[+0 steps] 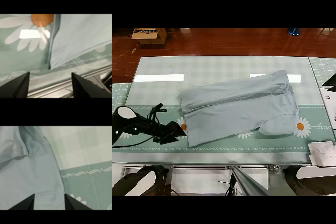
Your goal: Fold the shirts.
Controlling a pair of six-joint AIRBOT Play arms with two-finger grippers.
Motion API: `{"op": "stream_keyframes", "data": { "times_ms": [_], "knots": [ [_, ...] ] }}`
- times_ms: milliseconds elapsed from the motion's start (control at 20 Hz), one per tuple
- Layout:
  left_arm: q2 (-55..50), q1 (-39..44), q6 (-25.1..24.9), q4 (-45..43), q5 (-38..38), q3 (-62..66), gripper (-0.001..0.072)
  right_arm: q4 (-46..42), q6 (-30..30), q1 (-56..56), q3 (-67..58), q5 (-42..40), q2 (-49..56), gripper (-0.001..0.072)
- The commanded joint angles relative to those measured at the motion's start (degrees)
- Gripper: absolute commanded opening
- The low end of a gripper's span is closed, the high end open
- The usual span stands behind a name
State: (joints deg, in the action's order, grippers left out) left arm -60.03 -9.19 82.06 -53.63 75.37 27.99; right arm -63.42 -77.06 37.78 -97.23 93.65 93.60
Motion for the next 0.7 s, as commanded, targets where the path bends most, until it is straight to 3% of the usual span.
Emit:
{"op": "stream_keyframes", "data": {
  "times_ms": [0, 300, 350, 400, 450, 500, 650],
  "knots": [
    [-0.9, 1.9, -0.5, 5.5, -5.9, -3.6, 0.062, 3.0, 1.0, 1.0, 0.8, -1.1, -0.3, 0.0427],
    [-10.9, 10.6, -0.5, 7.2, -11.8, -3.6, 0.0615, 3.2, 0.9, 1.0, 0.8, -0.5, -0.5, 0.0426],
    [-12.5, 12.2, -0.6, 9.2, -14.1, -3.6, 0.0576, 3.1, 0.9, 1.0, 0.8, -0.4, -0.8, 0.0426],
    [-13.7, 13.4, -0.6, 11.0, -15.6, -3.6, 0.037, 3.1, 0.9, 1.0, 0.8, -0.4, -1.3, 0.0426],
    [-14.6, 14.6, -0.7, 12.4, -16.5, -3.6, 0.0061, 3.0, 0.9, 1.0, 0.8, -0.5, -1.8, 0.0427],
    [-14.9, 15.3, -1.9, 13.0, -17.0, -3.6, 0.0018, 2.9, 1.0, 1.0, 0.8, -0.4, -2.2, 0.0428],
    [-14.4, 15.3, -2.8, 13.0, -16.8, -3.6, 0.0017, -1.0, 2.0, 1.3, 3.3, 2.6, -2.3, 0.0478]
  ]
}}
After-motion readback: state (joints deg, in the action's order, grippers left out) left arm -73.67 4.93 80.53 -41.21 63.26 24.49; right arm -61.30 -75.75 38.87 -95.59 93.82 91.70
